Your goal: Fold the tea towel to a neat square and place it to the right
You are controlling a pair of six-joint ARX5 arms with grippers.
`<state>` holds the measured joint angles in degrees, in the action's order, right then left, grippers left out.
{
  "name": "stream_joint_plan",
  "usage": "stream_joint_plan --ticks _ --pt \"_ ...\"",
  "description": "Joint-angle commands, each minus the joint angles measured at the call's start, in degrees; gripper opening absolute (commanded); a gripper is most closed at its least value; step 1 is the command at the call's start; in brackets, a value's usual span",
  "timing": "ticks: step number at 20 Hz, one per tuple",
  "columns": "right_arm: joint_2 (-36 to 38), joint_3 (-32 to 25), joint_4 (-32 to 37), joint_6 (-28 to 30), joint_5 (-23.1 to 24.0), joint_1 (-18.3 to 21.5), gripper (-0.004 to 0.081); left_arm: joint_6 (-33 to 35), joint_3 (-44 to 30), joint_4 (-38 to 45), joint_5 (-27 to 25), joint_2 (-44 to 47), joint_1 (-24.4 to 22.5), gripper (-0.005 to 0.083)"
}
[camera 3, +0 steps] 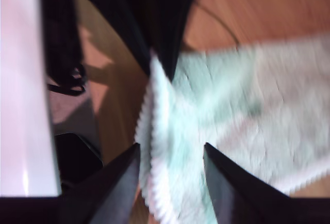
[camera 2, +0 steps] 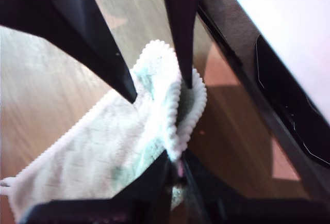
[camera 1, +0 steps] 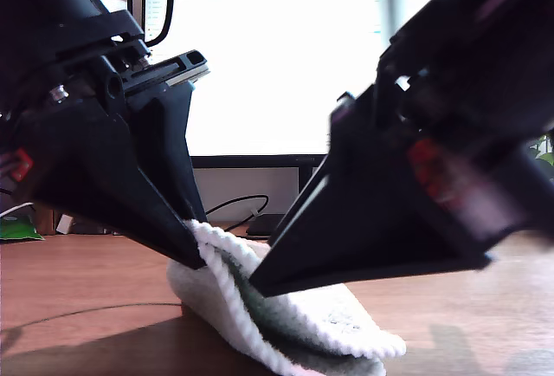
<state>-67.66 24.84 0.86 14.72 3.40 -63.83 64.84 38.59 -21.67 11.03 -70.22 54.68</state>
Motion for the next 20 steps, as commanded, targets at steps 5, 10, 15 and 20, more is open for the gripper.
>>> stream_joint_plan --ticks 5,10,15,20 --pt "-1.95 -0.35 -0.33 -4.66 -0.2 -1.14 0.0373 -1.77 2.16 0.15 0.48 0.04 -0.17 -0.0024" --pt "-4.85 -0.35 -1.55 -3.8 2.67 -1.14 0.0367 -2.54 3.04 -0.92 0.5 0.11 -0.17 -0.0024" --pt "-6.73 -0.35 -0.24 -2.29 6.21 -1.14 0.0216 -3.39 5.42 -3.67 0.55 0.13 -0.17 -0.0024" --pt "-6.73 0.35 -0.13 -0.76 6.19 -1.14 0.0075 -3.37 5.57 -4.57 0.55 0.13 -0.17 -0.0024"
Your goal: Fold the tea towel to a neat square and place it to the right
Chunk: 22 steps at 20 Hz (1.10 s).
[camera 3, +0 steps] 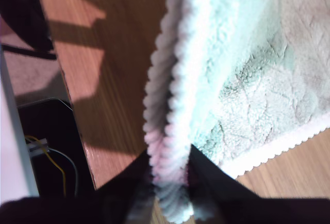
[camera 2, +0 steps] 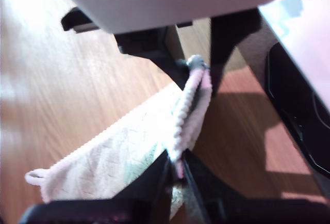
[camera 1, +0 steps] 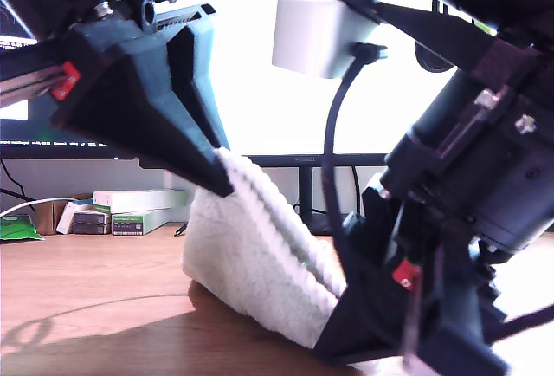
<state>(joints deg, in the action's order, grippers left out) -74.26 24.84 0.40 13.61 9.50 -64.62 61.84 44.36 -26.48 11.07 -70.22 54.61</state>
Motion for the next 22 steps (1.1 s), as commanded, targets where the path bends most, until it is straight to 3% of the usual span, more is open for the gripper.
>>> stream_joint_plan --ticks 1,5,12,15,22 --pt "-0.13 0.57 0.28 0.35 0.07 -0.37 -0.0005 -0.37 -0.2 -0.15 0.5 0.13 -0.11 -0.0024" --pt "-0.13 2.27 -2.58 1.05 -0.63 -0.52 -0.0011 -0.37 -0.2 -2.62 0.48 0.11 -0.11 -0.0024" --pt "-0.13 10.62 -22.53 1.4 -6.58 -0.57 -0.0011 -6.38 -0.2 -11.85 2.58 0.11 -0.11 -0.0024" --pt "-0.13 14.16 -30.69 1.31 -9.2 -0.5 -0.0011 -12.13 -0.2 -15.56 4.7 0.11 0.11 -0.0024" --pt "-0.09 17.73 -44.37 -0.48 -15.56 -0.5 -0.0011 -20.22 -0.2 -23.32 5.25 0.11 3.82 -0.0024"
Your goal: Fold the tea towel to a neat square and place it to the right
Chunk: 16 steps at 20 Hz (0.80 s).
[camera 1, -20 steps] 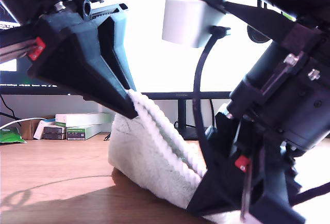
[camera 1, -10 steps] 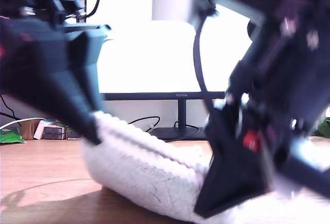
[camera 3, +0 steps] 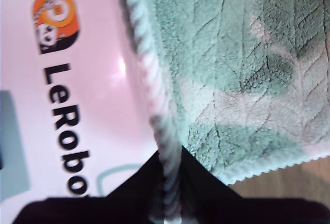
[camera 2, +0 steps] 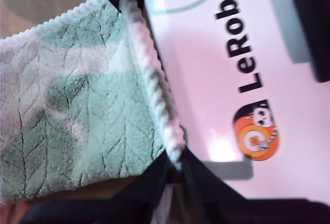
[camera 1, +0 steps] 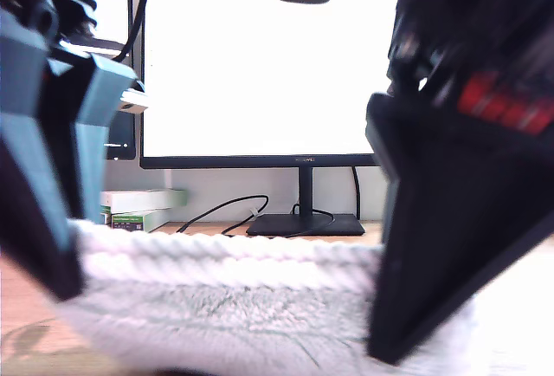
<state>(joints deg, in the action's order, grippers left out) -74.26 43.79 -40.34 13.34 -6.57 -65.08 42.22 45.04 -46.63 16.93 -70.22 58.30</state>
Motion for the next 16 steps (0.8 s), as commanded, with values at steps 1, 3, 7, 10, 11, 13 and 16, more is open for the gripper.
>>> stream_joint_plan --ticks 1,3,7,10,11,13,16 --pt "-0.09 -0.66 -4.61 -0.24 0.5 -0.04 -0.0011 -0.92 -0.87 -3.48 -0.63 0.11 0.72 -0.0024" --pt "-0.07 0.7 -5.05 -0.07 0.74 0.02 -0.0011 -1.36 -0.87 -3.13 -0.7 0.11 1.01 -0.0024" --pt "-0.09 4.57 -5.62 -0.11 3.06 2.62 -0.0011 -1.31 -0.87 -0.94 -6.12 0.11 -0.52 -0.0024" --pt "-0.09 5.97 -4.76 0.17 6.1 5.95 -0.0011 -1.18 -0.87 2.51 -8.59 0.11 -4.11 -0.0024" --pt "-0.11 5.97 -4.24 0.2 6.12 7.3 -0.0011 -0.52 -0.87 3.89 -8.57 0.11 -5.44 -0.0024" --pt "-0.55 5.97 -2.69 0.2 6.1 9.7 -0.0011 1.57 -0.87 6.84 -8.92 0.09 -8.0 -0.0024" --pt "-1.97 5.97 1.77 0.48 6.12 12.26 -0.0011 4.46 -0.87 12.13 -9.09 0.04 -11.78 -0.0024"
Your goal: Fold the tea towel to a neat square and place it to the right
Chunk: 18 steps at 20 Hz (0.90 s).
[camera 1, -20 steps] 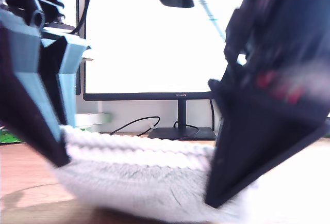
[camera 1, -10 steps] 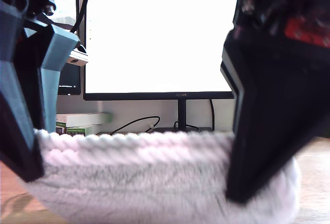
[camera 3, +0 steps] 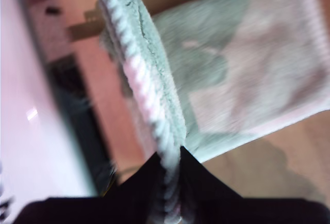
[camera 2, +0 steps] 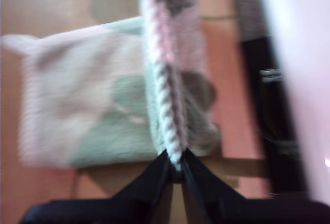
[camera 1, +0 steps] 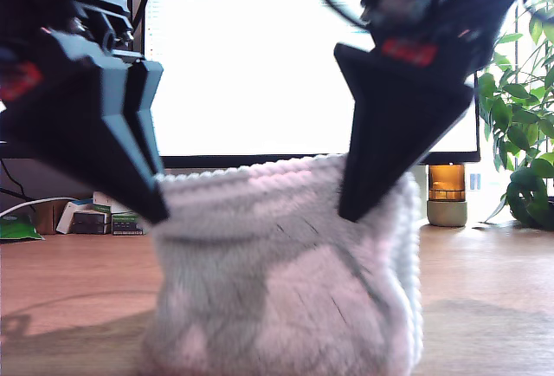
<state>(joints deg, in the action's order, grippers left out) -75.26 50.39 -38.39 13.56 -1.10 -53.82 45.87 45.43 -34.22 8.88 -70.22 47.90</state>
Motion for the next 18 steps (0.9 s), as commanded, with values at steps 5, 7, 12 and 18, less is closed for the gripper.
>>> stream_joint_plan --ticks 5,7,12,18 --pt "-4.9 -0.63 4.5 3.67 1.66 4.28 -0.0011 2.16 -1.27 5.57 -0.7 -0.92 -6.36 -0.0024" --pt "-6.08 -0.52 6.75 4.44 1.73 5.42 -0.0011 2.19 -1.27 7.37 -0.13 -2.38 -7.56 -0.0024" --pt "-8.63 1.11 9.09 6.51 2.08 8.79 -0.0011 3.74 -1.27 14.38 0.02 -7.17 -9.05 -0.0024" --pt "-10.45 1.49 12.22 7.96 2.29 12.26 -0.0011 4.07 -1.27 18.93 0.07 -9.99 -11.96 -0.0024"
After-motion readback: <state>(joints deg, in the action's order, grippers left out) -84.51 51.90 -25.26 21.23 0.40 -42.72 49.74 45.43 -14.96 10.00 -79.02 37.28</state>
